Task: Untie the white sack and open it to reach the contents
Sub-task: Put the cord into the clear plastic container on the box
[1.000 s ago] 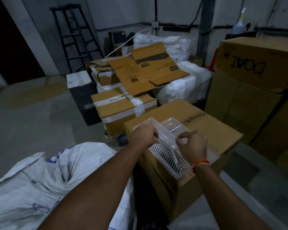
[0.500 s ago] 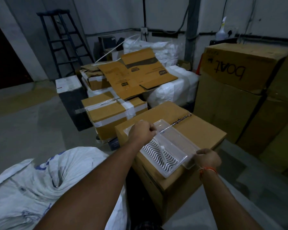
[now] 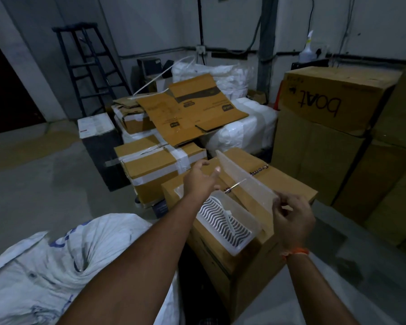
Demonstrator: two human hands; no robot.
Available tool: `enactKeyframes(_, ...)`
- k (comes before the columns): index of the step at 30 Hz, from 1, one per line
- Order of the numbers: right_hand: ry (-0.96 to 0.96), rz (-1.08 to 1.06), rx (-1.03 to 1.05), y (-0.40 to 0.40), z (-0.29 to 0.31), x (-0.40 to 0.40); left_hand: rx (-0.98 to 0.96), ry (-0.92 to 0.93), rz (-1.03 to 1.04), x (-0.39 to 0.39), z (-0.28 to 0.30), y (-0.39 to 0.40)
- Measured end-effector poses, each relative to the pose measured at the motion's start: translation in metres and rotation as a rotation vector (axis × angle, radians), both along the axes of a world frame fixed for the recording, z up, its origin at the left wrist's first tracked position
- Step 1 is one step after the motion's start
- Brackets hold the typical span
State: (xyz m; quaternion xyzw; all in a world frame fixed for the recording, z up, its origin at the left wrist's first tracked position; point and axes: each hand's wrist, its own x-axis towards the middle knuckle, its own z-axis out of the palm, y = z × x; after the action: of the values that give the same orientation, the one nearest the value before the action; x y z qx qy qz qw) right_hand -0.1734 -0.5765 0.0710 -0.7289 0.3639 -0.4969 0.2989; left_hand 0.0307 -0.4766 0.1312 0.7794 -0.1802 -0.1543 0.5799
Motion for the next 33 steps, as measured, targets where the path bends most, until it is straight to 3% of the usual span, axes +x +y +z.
enactKeyframes(6,0.007,0.077,-0.260,0.017,0.000,-0.005,-0.180,0.174,0.072,0.001,-0.001,0.000)
enactKeyframes(12,-0.009,0.171,-0.385,0.042,0.009,-0.003,-0.097,0.173,0.187,0.009,-0.004,0.013)
enactKeyframes(15,0.030,0.173,-0.036,0.063,0.010,-0.007,-0.151,0.256,0.219,0.006,-0.005,0.022)
enactKeyframes(18,-0.160,0.183,0.438,0.083,0.007,-0.018,-0.188,0.304,0.198,-0.003,-0.013,0.034)
enactKeyframes(21,-0.238,0.154,0.617,0.099,0.006,-0.021,-0.189,0.322,0.166,-0.012,-0.022,0.048)
enactKeyframes(23,-0.200,0.115,0.628,0.099,0.003,-0.016,-0.123,0.212,0.157,-0.016,-0.025,0.052)
enactKeyframes(27,-0.138,0.099,0.653,0.099,-0.002,-0.003,0.234,-0.237,0.128,-0.015,-0.034,0.063)
enactKeyframes(33,-0.096,0.060,0.667,0.109,-0.016,0.001,0.425,-0.371,0.123,-0.024,-0.044,0.061)
